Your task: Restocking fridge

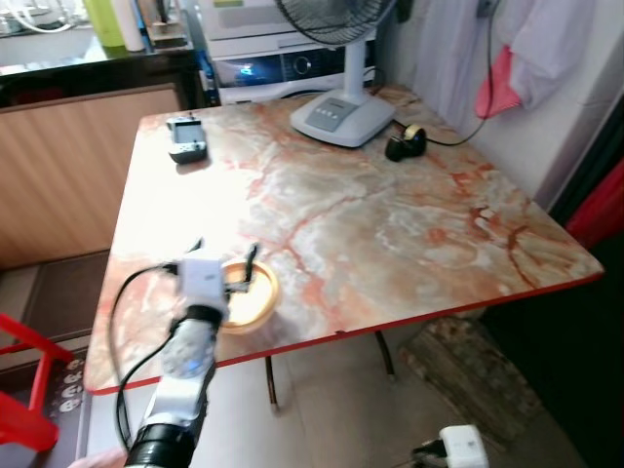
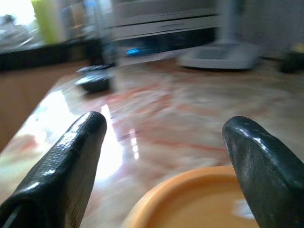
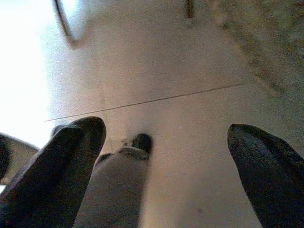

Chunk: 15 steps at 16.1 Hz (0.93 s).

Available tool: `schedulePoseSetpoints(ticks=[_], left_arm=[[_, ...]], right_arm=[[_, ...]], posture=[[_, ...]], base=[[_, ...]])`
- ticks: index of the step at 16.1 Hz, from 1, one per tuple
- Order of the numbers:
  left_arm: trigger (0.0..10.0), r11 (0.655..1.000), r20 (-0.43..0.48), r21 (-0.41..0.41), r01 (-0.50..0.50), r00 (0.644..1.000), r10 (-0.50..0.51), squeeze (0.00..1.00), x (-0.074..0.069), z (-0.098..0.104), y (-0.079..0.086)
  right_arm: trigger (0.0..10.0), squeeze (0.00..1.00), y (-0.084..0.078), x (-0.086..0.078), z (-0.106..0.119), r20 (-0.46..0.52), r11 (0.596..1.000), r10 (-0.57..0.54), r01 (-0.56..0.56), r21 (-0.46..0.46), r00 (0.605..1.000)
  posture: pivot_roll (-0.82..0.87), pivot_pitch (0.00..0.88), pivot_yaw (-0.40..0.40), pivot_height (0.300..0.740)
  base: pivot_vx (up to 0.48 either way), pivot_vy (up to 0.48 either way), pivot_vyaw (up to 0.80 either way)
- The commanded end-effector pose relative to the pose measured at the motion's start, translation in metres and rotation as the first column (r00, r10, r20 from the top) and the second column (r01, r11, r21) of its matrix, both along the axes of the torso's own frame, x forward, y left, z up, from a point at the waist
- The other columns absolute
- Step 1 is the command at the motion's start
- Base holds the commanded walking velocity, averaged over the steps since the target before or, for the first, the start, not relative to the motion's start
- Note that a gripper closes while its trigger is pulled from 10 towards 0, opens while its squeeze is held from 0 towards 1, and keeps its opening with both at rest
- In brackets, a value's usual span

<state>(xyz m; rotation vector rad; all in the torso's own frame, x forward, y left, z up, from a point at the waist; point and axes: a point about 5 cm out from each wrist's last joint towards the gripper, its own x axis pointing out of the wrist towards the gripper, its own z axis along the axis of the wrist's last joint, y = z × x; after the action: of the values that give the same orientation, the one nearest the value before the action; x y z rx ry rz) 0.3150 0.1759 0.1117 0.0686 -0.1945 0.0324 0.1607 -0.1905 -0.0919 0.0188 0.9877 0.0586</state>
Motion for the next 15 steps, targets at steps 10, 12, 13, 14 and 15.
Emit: schedulePoseSetpoints(ticks=[10,12,13,14,15], left_arm=[[10.0,0.916,-0.099,-0.382,-0.124,0.991,0.093,0.00,-0.005,-0.011,0.026],[10.0,0.916,-0.101,-0.393,-0.085,0.994,0.049,0.00,-0.005,-0.012,0.022],[10.0,0.909,-0.120,-0.411,-0.077,0.992,0.030,0.00,-0.007,-0.017,0.019],[10.0,0.901,-0.126,-0.427,-0.080,0.992,0.028,0.00,-0.008,-0.019,0.019],[10.0,0.890,-0.141,-0.448,-0.083,0.990,0.021,0.00,-0.010,-0.023,0.018]], right_arm=[[10.0,0.00,-0.003,-0.004,-0.001,-0.016,1.000,0.020,-0.020,-0.022,1.000],[10.0,0.00,-0.003,-0.004,-0.001,-0.016,1.000,0.019,-0.019,-0.024,1.000],[10.0,0.00,-0.004,-0.004,-0.001,-0.016,0.999,0.019,-0.020,-0.025,1.000],[10.0,0.00,-0.004,-0.004,-0.001,-0.016,0.999,0.019,-0.020,-0.025,1.000],[10.0,0.00,-0.004,-0.004,-0.001,-0.015,0.999,0.019,-0.019,-0.026,1.000]], posture=[[0.03,0.038,0.034,0.740],[0.03,0.037,0.034,0.740],[0.03,0.039,0.032,0.740],[0.03,0.039,0.032,0.740],[0.03,0.042,0.032,0.740]], base=[[0.000,0.000,0.00],[0.000,0.000,0.00],[0.000,0.000,0.00],[0.000,0.000,0.00],[0.000,0.000,0.00]])
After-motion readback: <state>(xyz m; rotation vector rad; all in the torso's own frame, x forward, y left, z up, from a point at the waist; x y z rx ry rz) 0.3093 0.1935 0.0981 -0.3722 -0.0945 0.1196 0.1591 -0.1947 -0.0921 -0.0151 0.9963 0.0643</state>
